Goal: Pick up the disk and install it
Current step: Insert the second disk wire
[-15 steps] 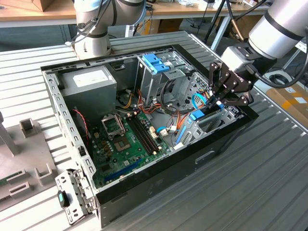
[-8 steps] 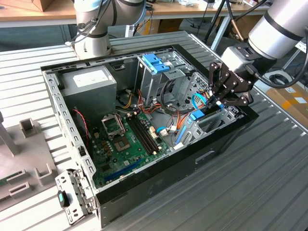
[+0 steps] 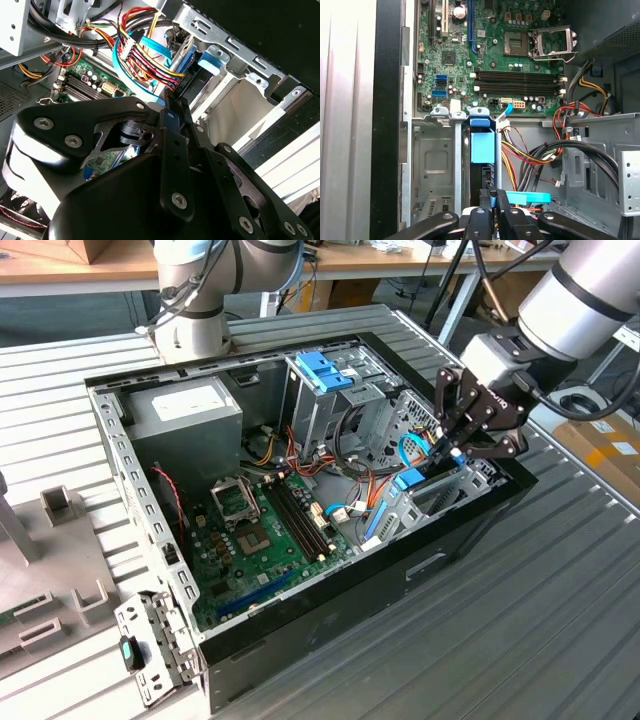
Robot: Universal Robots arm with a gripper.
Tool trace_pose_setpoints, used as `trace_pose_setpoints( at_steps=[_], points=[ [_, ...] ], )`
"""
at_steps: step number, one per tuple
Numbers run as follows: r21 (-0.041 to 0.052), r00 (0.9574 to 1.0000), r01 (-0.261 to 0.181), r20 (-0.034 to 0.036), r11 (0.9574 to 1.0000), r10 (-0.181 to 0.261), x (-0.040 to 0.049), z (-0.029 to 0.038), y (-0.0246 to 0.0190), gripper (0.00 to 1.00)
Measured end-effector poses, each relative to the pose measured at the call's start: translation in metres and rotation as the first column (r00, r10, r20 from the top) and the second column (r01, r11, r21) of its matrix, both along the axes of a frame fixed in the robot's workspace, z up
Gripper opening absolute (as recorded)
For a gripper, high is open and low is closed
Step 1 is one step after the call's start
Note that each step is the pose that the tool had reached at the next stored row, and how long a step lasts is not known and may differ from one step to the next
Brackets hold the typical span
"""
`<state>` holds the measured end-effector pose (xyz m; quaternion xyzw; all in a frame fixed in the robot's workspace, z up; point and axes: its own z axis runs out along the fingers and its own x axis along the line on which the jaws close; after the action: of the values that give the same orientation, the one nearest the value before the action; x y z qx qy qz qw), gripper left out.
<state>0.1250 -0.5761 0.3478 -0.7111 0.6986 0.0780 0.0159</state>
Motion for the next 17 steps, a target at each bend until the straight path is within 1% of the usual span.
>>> trace_pose_setpoints(
  at_steps=[6,8,10,17],
  points=[
    [0.0022,1.0000,0.000,-0.0008,1.0000,0.000,0.0008,-0.0010,-0.0002,0.16],
    [0.0028,1.0000,0.000,-0.0010,1.0000,0.000,0.0008,-0.0045,-0.0019,0.16],
    [0.0028,1.0000,0.000,-0.0010,1.0000,0.000,0.0008,-0.0065,-0.0042,0.16],
    [0.0026,1.0000,0.000,-0.0010,1.0000,0.000,0.0008,-0.0099,-0.0048,0.16]
  ],
)
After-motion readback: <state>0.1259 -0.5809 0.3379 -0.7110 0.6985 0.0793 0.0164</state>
